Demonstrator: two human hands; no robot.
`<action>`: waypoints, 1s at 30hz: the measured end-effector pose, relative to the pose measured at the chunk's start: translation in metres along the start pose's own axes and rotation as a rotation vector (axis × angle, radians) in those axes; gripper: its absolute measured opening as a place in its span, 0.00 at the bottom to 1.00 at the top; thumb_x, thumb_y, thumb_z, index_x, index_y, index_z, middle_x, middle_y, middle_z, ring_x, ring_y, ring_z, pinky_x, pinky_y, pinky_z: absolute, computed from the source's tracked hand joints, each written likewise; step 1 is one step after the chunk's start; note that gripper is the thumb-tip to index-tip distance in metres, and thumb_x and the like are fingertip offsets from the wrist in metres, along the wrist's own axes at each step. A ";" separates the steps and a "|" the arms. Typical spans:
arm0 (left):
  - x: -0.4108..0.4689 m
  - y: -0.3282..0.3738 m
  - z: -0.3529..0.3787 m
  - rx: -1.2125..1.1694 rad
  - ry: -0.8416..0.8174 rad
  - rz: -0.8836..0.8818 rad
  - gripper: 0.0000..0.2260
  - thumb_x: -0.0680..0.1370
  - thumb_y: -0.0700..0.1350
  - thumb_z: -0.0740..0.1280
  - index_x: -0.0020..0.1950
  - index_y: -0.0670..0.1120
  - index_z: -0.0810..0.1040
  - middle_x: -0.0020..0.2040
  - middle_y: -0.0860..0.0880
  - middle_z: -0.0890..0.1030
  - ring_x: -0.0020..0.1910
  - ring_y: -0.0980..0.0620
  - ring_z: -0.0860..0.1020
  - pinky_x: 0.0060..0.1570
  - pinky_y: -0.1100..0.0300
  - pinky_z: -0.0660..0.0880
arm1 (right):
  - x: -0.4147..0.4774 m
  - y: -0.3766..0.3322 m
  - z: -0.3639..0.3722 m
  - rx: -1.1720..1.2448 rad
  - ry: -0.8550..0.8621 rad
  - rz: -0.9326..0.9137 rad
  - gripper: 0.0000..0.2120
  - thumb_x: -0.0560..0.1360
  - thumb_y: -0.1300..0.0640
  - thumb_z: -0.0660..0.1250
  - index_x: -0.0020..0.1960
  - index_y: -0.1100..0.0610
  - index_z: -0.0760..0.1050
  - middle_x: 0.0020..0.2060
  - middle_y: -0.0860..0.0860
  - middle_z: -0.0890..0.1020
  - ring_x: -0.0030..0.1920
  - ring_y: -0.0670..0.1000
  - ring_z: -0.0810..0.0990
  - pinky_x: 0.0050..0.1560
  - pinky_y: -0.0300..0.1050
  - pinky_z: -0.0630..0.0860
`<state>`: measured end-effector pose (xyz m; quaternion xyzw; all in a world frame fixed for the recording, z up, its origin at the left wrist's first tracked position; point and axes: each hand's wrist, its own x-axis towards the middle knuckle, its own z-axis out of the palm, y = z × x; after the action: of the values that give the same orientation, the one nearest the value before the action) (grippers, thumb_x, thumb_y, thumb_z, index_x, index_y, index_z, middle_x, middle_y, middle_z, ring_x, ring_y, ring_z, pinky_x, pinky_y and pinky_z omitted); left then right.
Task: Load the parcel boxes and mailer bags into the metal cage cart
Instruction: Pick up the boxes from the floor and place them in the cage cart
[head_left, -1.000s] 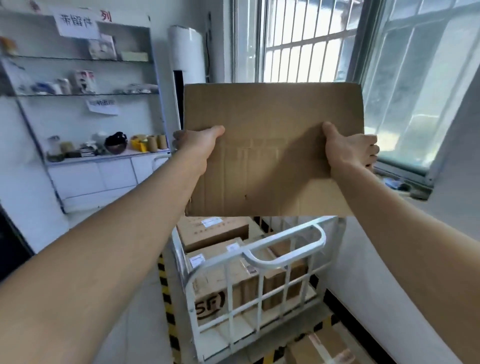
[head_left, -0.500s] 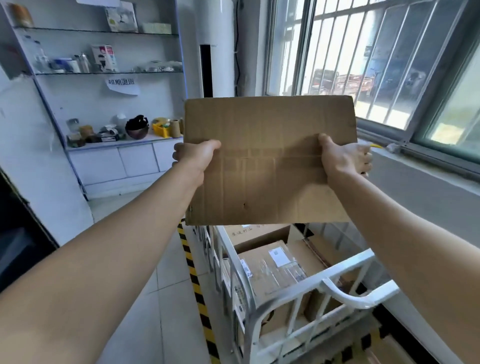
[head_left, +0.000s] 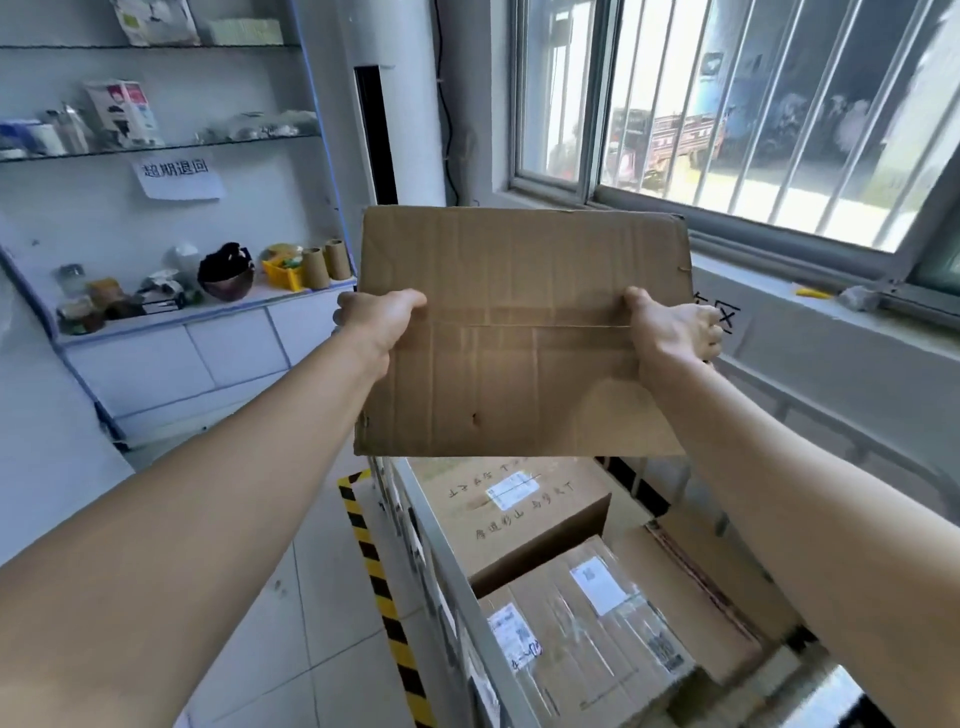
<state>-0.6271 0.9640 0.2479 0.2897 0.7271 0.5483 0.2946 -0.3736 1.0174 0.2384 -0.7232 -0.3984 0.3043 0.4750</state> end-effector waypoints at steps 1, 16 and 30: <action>0.015 0.004 0.005 0.001 -0.006 0.005 0.42 0.60 0.57 0.73 0.70 0.45 0.62 0.65 0.46 0.71 0.63 0.44 0.72 0.59 0.44 0.74 | 0.008 -0.005 0.008 0.002 0.011 0.004 0.42 0.71 0.39 0.67 0.72 0.65 0.57 0.71 0.60 0.63 0.72 0.60 0.61 0.72 0.55 0.58; 0.277 0.031 0.097 0.061 -0.406 0.112 0.39 0.72 0.51 0.72 0.75 0.42 0.55 0.72 0.44 0.65 0.67 0.44 0.68 0.60 0.52 0.67 | 0.101 -0.046 0.164 0.032 0.384 0.117 0.39 0.71 0.41 0.69 0.70 0.63 0.59 0.71 0.59 0.64 0.72 0.60 0.61 0.72 0.54 0.58; 0.422 0.002 0.233 0.185 -0.582 0.092 0.37 0.70 0.52 0.72 0.72 0.42 0.58 0.67 0.43 0.69 0.63 0.44 0.71 0.61 0.50 0.71 | 0.207 -0.015 0.258 -0.007 0.525 0.312 0.37 0.71 0.44 0.70 0.69 0.65 0.60 0.69 0.61 0.65 0.70 0.62 0.63 0.71 0.54 0.60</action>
<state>-0.7313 1.4246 0.1512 0.4927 0.6451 0.3867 0.4376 -0.4860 1.3152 0.1460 -0.8312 -0.1475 0.1749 0.5067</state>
